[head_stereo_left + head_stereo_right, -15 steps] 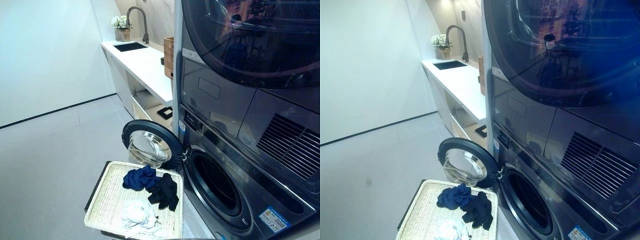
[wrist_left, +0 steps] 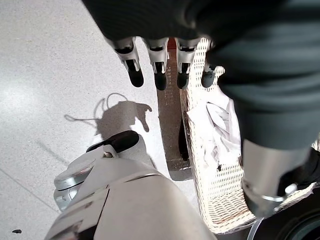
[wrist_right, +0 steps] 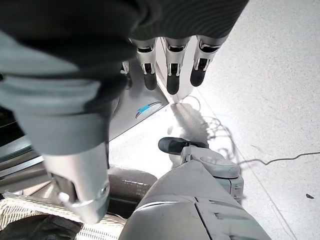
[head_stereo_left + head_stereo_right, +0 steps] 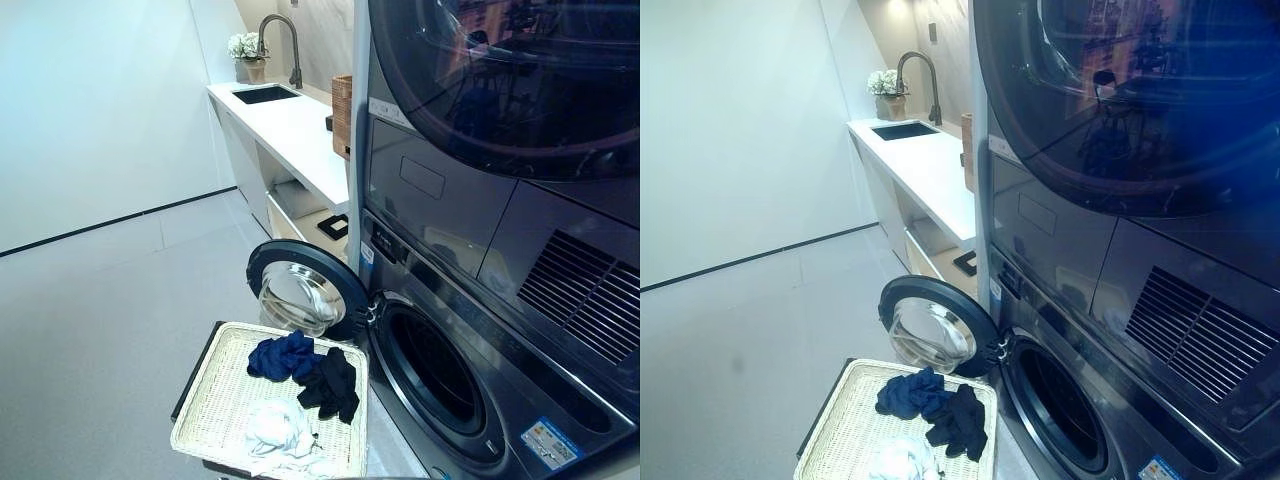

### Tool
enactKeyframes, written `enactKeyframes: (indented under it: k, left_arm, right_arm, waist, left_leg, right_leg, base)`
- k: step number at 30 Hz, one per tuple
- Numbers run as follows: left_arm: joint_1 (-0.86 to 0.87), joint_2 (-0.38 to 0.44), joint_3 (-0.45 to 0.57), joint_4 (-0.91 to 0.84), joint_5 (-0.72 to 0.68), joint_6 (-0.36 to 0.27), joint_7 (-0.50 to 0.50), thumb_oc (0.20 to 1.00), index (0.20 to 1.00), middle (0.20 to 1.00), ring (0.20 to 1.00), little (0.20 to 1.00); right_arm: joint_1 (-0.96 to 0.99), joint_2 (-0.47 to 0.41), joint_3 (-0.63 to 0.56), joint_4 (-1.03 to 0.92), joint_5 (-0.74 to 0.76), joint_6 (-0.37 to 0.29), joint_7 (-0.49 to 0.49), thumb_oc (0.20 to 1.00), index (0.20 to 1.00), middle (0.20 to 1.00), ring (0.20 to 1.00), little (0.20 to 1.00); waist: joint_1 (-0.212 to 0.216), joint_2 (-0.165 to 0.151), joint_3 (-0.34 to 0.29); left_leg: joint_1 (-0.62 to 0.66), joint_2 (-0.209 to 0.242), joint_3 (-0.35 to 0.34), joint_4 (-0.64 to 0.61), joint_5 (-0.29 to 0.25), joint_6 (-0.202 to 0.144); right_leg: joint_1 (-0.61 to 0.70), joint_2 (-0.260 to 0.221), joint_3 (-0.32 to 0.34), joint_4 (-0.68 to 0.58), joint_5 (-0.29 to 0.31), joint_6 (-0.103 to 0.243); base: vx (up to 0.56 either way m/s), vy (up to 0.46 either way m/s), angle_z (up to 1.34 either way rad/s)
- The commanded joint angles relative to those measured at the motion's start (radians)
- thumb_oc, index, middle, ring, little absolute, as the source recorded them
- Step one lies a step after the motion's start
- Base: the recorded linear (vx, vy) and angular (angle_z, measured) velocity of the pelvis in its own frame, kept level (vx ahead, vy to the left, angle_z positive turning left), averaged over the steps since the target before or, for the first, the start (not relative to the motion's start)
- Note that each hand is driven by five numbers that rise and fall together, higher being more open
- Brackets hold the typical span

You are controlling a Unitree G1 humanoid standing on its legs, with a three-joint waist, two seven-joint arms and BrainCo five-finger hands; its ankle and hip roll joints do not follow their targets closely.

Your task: Put the clothes into the washing machine.

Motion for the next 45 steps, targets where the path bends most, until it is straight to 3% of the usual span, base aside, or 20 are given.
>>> enactKeyframes:
  k: [1,8,10,15,16,18,19,24,25,28,34,37,45]
  left_arm:
    - [-0.091,0.019,0.007,0.027,-0.013,-0.018,0.024,1.0,1.0,1.0,1.0,1.0]
    - [-0.137,0.019,-0.011,0.0,-0.068,-0.07,0.145,1.0,1.0,1.0,1.0,1.0]
    - [-0.192,0.024,-0.028,-0.023,-0.12,-0.142,0.244,1.0,1.0,1.0,1.0,1.0]
    - [-0.269,0.033,-0.029,-0.105,-0.139,-0.244,0.425,1.0,1.0,1.0,1.0,1.0]
    - [-0.298,0.043,-0.022,-0.155,-0.095,-0.286,0.526,1.0,1.0,1.0,1.0,1.0]
    - [-0.318,0.059,-0.02,-0.191,-0.07,-0.304,0.573,1.0,1.0,1.0,1.0,1.0]
    - [-0.365,0.086,-0.021,-0.241,-0.023,-0.321,0.656,1.0,1.0,1.0,1.0,1.0]
    - [-0.467,0.129,-0.041,-0.294,0.095,-0.341,0.814,1.0,1.0,1.0,1.0,1.0]
    - [-0.505,0.153,-0.063,-0.305,0.196,-0.34,0.875,1.0,1.0,1.0,1.0,1.0]
    - [-0.582,0.197,-0.113,-0.314,0.325,-0.31,0.932,1.0,1.0,1.0,1.0,1.0]
    - [-0.7,0.253,-0.208,-0.301,0.42,-0.264,0.957,1.0,1.0,1.0,1.0,1.0]
    - [-0.776,0.274,-0.267,-0.256,0.435,-0.217,0.899,1.0,1.0,1.0,1.0,1.0]
    - [-0.871,0.287,-0.363,-0.196,0.419,-0.19,0.753,1.0,1.0,1.0,1.0,1.0]
  right_arm:
    - [-0.077,-0.008,0.007,0.035,-0.009,-0.013,0.004,1.0,1.0,1.0,1.0,1.0]
    - [-0.114,-0.019,0.029,-0.008,0.061,-0.049,0.016,1.0,1.0,1.0,1.0,1.0]
    - [-0.164,-0.03,0.055,-0.038,0.118,-0.076,0.009,1.0,1.0,1.0,1.0,1.0]
    - [-0.228,-0.037,0.074,-0.069,0.162,-0.13,-0.005,1.0,1.0,1.0,1.0,1.0]
    - [-0.248,-0.041,0.079,-0.083,0.181,-0.148,-0.014,1.0,1.0,1.0,1.0,1.0]
    - [-0.264,-0.047,0.082,-0.092,0.194,-0.157,-0.019,1.0,1.0,1.0,1.0,1.0]
    - [-0.294,-0.056,0.087,-0.102,0.213,-0.161,-0.025,1.0,1.0,1.0,1.0,1.0]
    - [-0.349,-0.081,0.095,-0.104,0.249,-0.174,-0.031,1.0,1.0,1.0,1.0,1.0]
    - [-0.369,-0.093,0.097,-0.105,0.263,-0.179,-0.027,1.0,1.0,1.0,1.0,1.0]
    - [-0.411,-0.113,0.104,-0.106,0.284,-0.173,-0.021,1.0,1.0,1.0,1.0,1.0]
    - [-0.472,-0.141,0.13,-0.12,0.303,-0.184,-0.014,1.0,1.0,1.0,1.0,1.0]
    - [-0.516,-0.148,0.148,-0.133,0.318,-0.18,-0.018,1.0,1.0,1.0,1.0,1.0]
    - [-0.603,-0.187,0.17,-0.146,0.319,-0.19,-0.001,1.0,1.0,1.0,1.0,1.0]
  waist:
    - [0.002,-0.033,0.049]
    - [0.0,-0.026,0.095]
    - [-0.003,-0.023,0.146]
    - [0.0,-0.02,0.222]
    - [0.005,-0.019,0.252]
    - [0.009,-0.019,0.273]
    - [0.016,-0.021,0.305]
    - [0.026,-0.027,0.372]
    - [0.029,-0.031,0.399]
    - [0.03,-0.036,0.437]
    - [0.015,-0.046,0.448]
    - [0.003,-0.049,0.448]
    - [-0.018,-0.032,0.448]
  left_leg:
    - [-0.008,-0.055,0.045,0.008,-0.032,0.042]
    - [-0.053,-0.048,0.036,0.008,-0.015,0.041]
    - [-0.096,-0.046,0.024,0.008,0.0,0.042]
    - [-0.175,-0.052,0.0,0.008,0.022,0.044]
    - [-0.209,-0.056,-0.011,0.008,0.03,0.044]
    - [-0.234,-0.058,-0.018,0.008,0.037,0.043]
    - [-0.273,-0.063,-0.028,0.008,0.047,0.042]
    - [-0.354,-0.072,-0.043,0.008,0.072,0.037]
    - [-0.386,-0.074,-0.046,0.013,0.082,0.035]
    - [-0.448,-0.074,-0.045,0.037,0.092,0.031]
    - [-0.611,-0.087,-0.06,0.128,0.089,0.025]
    - [-0.715,-0.095,-0.072,0.181,0.091,0.025]
    - [-0.864,-0.107,-0.082,0.262,0.09,0.025]
  right_leg:
    - [0.061,-0.029,-0.002,0.011,-0.084,0.067]
    - [0.01,-0.025,0.002,0.014,-0.071,0.063]
    - [-0.04,-0.019,0.008,0.021,-0.061,0.057]
    - [-0.116,-0.011,0.011,0.02,-0.04,0.048]
    - [-0.149,-0.008,0.008,0.021,-0.032,0.046]
    - [-0.174,-0.007,0.006,0.025,-0.028,0.045]
    - [-0.215,-0.007,0.0,0.038,-0.023,0.046]
    - [-0.311,-0.011,-0.017,0.079,-0.013,0.053]
    - [-0.35,-0.015,-0.021,0.099,-0.011,0.057]
    - [-0.417,-0.019,-0.031,0.139,-0.008,0.064]
    - [-0.573,-0.023,-0.036,0.207,-0.004,0.07]
    - [-0.669,-0.021,-0.037,0.252,-0.003,0.071]
    - [-0.811,-0.013,-0.036,0.316,-0.003,0.068]
  base:
    - [0.0,0.0,0.0]
    - [-0.02,0.0,0.01]
    - [-0.18,-0.008,0.06]
    - [-0.13,-0.006,0.06]
    - [-0.11,-0.007,0.06]
    - [-0.1,-0.006,0.05]
    - [-0.1,-0.003,0.06]
    - [-0.09,-0.006,0.0]
    - [-0.07,-0.014,-0.02]
    - [-0.09,-0.015,-0.03]
    - [-0.08,-0.017,-0.03]
    - [-0.04,-0.037,-0.02]
    - [-0.01,0.012,0.03]
